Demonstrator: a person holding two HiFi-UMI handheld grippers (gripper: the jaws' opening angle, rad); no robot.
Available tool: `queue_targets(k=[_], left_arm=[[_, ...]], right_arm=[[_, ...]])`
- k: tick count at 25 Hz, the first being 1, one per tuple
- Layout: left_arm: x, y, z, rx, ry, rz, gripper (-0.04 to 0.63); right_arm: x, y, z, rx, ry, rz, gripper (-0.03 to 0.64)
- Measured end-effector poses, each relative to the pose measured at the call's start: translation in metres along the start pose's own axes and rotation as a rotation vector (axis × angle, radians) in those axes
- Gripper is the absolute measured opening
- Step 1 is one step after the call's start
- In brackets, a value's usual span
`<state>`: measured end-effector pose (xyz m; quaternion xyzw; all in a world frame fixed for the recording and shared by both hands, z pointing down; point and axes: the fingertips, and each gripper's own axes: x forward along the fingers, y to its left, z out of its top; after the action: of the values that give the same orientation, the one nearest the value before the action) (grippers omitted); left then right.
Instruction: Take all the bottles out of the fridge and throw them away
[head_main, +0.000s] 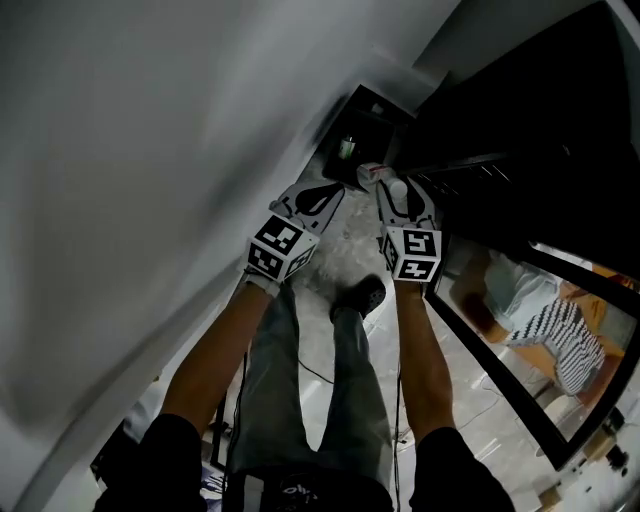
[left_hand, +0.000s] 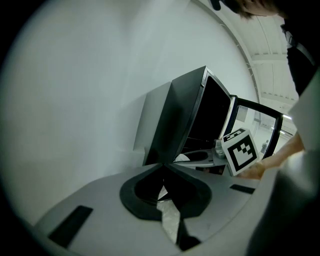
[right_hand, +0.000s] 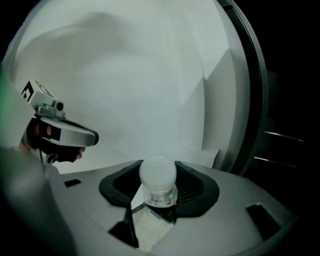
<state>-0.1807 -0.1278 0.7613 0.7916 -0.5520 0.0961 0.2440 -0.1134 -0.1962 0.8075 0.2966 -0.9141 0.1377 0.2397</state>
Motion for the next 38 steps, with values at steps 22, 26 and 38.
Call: queue_targets(k=[22, 26, 38], left_arm=[[0.075, 0.058, -0.064, -0.013, 0.087, -0.038, 0.006], [0.075, 0.059, -0.061, -0.009, 0.087, -0.037, 0.006], [0.045, 0.029, -0.024, 0.011, 0.056, -0.009, 0.006]], right_arm=[[0.135, -0.039, -0.150, 0.071, 0.181, -0.028, 0.204], [0.135, -0.038, -0.159, 0.083, 0.220, -0.026, 0.204], [0.059, -0.028, -0.091, 0.055, 0.122, 0.002, 0.202]])
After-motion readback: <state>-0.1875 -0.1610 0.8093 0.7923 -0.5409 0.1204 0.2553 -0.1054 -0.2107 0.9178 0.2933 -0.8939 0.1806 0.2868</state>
